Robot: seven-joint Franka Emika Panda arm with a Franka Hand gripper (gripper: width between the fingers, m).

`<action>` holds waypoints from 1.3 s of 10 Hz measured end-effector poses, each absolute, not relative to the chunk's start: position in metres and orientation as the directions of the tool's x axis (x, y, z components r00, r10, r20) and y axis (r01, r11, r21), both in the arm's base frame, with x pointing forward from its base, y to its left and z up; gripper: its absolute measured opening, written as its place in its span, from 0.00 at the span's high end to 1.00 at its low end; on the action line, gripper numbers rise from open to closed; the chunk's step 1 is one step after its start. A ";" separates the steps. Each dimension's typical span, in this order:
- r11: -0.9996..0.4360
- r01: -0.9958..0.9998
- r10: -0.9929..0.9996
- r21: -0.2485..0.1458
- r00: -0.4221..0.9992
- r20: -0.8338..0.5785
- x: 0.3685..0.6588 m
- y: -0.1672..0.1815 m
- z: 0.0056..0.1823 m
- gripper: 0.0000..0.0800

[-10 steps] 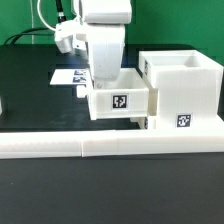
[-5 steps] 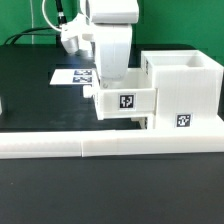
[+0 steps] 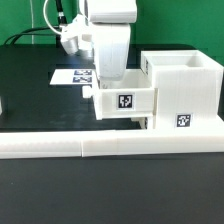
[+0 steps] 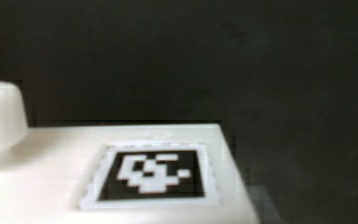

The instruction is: Assemble drawer

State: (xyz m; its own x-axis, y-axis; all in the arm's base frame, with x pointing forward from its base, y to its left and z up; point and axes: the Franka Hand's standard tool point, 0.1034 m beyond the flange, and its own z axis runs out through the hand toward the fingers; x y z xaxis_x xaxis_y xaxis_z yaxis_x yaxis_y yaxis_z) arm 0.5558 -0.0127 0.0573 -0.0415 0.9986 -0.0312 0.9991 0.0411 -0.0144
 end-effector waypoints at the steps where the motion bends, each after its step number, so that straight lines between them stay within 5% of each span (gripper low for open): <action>1: 0.042 0.999 0.999 -0.016 -0.043 -0.031 0.555 -0.012 0.056 0.95; 13: 0.043 0.999 0.999 0.008 -0.042 -0.023 0.551 -0.006 0.054 0.95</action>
Offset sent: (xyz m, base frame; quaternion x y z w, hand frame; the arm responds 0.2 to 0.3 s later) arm -0.0014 0.0025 0.0022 0.0026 -0.0066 -0.0091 0.9999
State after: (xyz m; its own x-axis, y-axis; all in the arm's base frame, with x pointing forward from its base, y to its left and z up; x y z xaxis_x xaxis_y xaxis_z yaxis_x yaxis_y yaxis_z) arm 0.5514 -0.0064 0.0542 -0.0425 0.9988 -0.0231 0.9991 0.0427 0.0083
